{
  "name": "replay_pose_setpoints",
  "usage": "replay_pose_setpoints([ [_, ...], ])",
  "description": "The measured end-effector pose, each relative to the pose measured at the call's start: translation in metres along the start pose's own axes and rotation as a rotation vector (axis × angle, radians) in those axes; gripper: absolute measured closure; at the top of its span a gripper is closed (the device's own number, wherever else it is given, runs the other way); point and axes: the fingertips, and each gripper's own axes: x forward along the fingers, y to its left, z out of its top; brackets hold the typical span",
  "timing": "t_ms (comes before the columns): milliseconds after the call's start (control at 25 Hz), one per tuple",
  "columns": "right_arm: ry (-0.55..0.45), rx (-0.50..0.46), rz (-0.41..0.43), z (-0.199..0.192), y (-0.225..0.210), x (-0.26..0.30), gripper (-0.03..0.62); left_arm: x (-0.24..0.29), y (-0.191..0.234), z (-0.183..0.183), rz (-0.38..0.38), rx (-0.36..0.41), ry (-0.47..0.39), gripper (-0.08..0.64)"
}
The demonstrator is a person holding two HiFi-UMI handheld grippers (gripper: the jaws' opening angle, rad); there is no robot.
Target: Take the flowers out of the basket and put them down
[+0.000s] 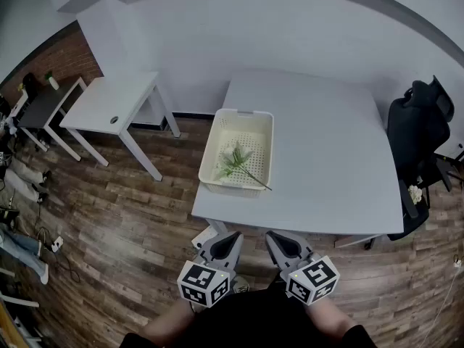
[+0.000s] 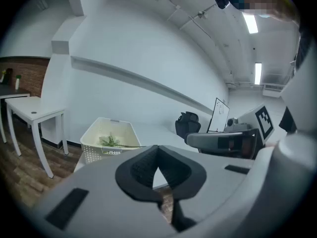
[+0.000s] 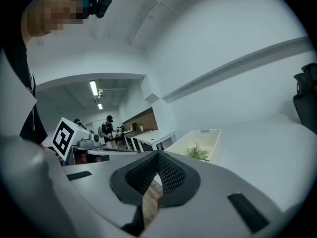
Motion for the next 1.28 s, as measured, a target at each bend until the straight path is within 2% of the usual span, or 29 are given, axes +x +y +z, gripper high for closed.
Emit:
replay_pose_setpoints([
  [520,-0.015,0.062,-0.004,-0.002,-0.001,0.0,0.569,-0.003,-0.001,-0.002,-0.008,0.004,0.006,0.554],
  [960,0.012,0.042,-0.024,-0.002,-0.011,-0.004,0.569,0.003,-0.004,-0.006,-0.013,-0.007,0.025,0.554],
  [1280,0.028,0.015,0.041,0.014,-0.038,-0.004,0.569,0.028,-0.011,0.003,0.043,-0.017,0.024,0.554],
])
